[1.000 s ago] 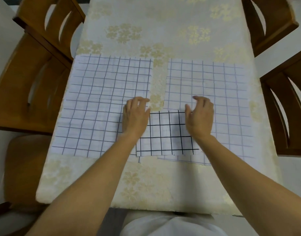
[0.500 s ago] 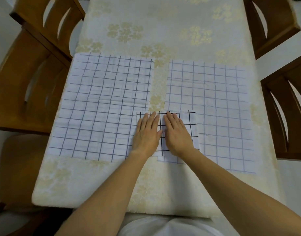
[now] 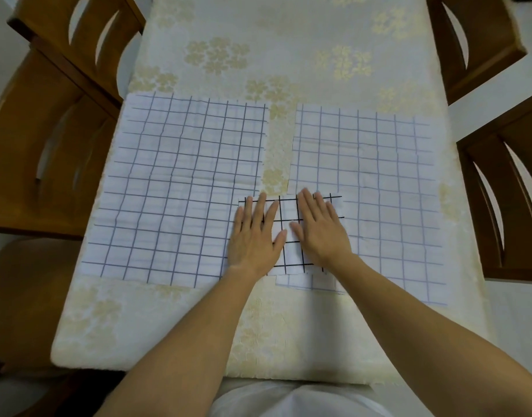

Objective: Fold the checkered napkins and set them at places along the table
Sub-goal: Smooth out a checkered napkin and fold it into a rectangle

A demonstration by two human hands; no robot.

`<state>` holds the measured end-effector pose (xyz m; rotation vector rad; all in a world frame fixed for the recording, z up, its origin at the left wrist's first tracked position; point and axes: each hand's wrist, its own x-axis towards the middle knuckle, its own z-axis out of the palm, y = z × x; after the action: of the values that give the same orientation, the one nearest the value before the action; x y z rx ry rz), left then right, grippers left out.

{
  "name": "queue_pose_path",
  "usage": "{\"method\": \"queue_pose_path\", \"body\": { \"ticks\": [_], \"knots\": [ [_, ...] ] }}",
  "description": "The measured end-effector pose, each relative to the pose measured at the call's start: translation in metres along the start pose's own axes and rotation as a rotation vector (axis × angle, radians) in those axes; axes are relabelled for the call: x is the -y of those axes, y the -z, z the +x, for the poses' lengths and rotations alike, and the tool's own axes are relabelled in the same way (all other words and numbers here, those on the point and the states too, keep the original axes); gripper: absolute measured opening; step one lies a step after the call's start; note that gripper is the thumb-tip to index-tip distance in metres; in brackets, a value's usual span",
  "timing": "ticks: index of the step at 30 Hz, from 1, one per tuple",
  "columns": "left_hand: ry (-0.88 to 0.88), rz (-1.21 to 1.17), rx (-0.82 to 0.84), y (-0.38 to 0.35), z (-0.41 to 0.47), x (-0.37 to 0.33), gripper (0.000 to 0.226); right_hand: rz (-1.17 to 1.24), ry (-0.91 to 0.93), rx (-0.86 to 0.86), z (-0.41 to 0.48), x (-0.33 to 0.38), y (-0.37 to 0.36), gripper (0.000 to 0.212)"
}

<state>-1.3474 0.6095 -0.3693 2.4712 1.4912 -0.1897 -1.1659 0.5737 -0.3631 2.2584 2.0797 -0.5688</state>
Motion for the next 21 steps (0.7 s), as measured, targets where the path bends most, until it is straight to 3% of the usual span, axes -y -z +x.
{"method": "queue_pose_path", "body": {
  "ticks": [7,13,19,21],
  "knots": [
    [0.027,-0.02,0.01,0.002,0.0,-0.001,0.089,-0.003,-0.256,0.066,0.004,-0.052,0.027,0.079],
    [0.005,-0.018,0.01,0.011,0.0,-0.001,0.1,0.065,-0.138,-0.213,0.019,-0.051,0.044,0.058],
    [-0.063,-0.049,-0.016,0.005,0.007,0.001,0.078,0.065,-0.217,-0.027,0.042,-0.043,0.074,0.042],
    [-0.057,-0.05,-0.031,0.001,0.006,0.002,0.076,0.203,-0.25,0.031,0.044,-0.045,0.083,0.041]
  ]
}}
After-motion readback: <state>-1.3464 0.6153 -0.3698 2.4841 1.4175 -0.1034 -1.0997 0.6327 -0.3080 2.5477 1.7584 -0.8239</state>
